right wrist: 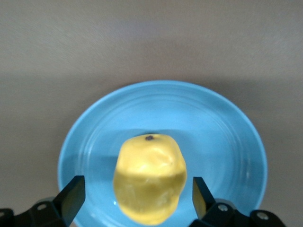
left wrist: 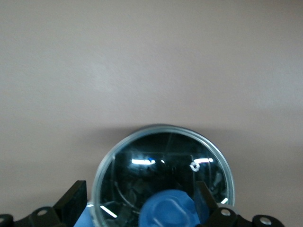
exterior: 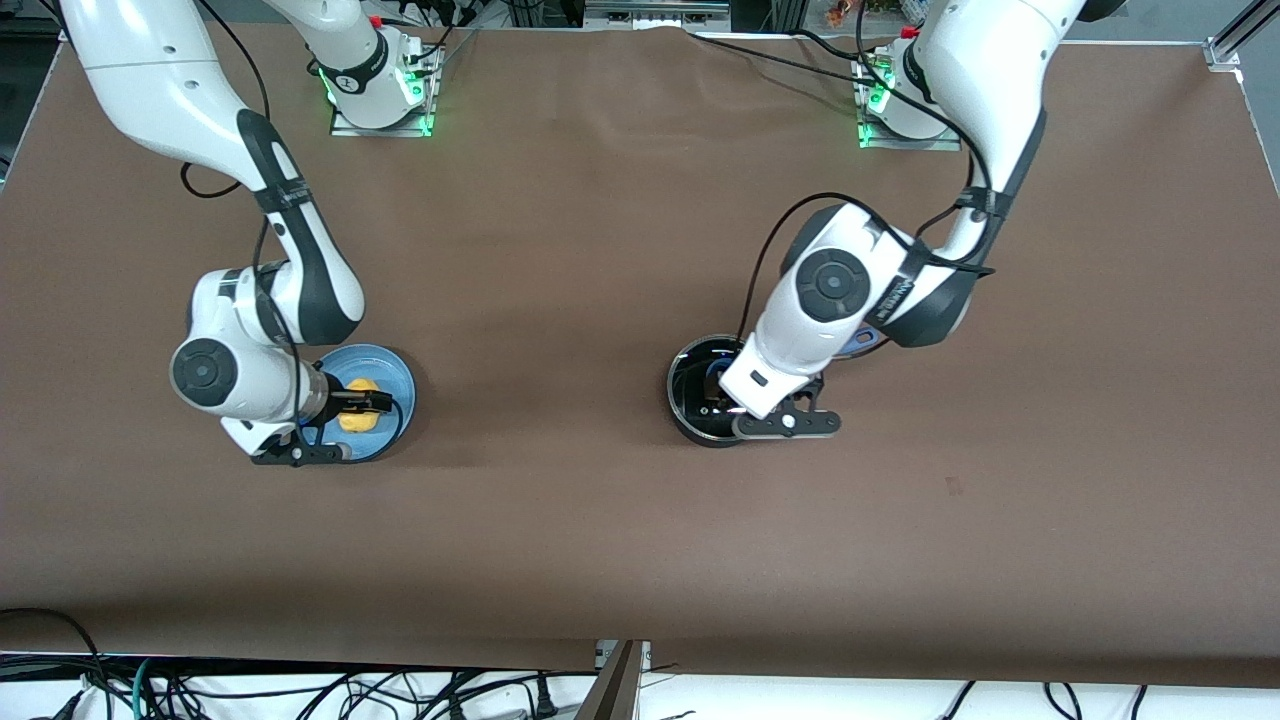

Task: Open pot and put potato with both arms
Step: 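Grasp the lid knob with the left gripper while the right gripper grasps the potato, then lift the lid away with the left gripper while the right gripper carries the potato, then drop the potato into the pot while the left gripper lowers the lid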

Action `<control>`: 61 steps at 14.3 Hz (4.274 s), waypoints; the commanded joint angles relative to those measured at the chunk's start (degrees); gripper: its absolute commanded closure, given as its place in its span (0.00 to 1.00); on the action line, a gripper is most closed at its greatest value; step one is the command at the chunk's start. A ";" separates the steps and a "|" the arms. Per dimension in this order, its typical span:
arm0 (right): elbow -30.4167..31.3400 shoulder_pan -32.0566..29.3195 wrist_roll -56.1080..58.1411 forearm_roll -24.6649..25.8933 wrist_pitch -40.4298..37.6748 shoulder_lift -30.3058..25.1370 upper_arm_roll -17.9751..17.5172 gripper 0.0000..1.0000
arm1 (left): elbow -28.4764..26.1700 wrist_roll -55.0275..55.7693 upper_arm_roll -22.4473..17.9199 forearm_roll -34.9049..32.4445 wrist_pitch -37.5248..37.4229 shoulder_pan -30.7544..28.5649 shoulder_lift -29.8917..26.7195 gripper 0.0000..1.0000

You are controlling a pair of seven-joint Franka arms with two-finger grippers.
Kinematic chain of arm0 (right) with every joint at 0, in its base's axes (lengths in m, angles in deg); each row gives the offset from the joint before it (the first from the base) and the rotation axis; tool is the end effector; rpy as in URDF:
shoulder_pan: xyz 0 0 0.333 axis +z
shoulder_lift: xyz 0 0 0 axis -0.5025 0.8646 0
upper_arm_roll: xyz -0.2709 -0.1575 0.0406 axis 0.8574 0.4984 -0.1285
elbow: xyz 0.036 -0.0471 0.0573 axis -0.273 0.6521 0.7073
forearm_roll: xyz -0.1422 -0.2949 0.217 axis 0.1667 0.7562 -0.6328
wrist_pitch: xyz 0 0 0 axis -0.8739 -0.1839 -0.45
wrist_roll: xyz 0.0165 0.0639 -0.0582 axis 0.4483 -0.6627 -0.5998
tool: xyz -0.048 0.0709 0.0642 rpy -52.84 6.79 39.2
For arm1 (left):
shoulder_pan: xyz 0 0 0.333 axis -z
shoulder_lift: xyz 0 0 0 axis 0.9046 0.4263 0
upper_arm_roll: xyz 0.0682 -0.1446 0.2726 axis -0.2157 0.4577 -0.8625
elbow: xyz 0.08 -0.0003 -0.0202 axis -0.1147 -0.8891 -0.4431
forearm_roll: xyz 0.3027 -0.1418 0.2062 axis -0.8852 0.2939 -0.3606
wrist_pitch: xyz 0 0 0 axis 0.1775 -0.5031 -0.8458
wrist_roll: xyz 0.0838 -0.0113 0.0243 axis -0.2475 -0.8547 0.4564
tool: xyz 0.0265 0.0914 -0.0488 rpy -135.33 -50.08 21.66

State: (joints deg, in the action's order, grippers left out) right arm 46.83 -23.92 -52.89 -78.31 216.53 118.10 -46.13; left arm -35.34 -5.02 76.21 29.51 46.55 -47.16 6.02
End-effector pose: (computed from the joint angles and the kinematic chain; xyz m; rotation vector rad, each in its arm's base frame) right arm 0.6504 0.0777 0.2113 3.1294 0.0351 -0.1678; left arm 0.6225 -0.3554 0.3129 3.0582 0.0791 0.0527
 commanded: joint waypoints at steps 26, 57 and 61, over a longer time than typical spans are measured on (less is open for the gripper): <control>-21.04 10.61 -24.51 -6.24 -29.98 -1.39 -0.42 0.65 | -4.19 -1.88 2.06 -7.31 0.30 0.77 -2.14 0.53; -30.29 26.19 -46.03 -16.53 -19.57 2.86 2.83 0.00 | -14.83 -93.48 -26.42 20.47 4.00 -22.97 -3.10 0.00; -24.76 24.69 -35.65 -15.47 -32.15 -8.21 7.48 0.00 | -7.11 -84.81 -25.63 19.85 -8.72 -21.13 -6.27 0.00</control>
State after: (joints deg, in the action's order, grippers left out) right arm 14.61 0.44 -93.32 -95.06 188.26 118.44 -40.35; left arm -45.81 -94.83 50.59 48.92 44.29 -69.56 1.81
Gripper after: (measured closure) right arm 0.000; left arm 0.000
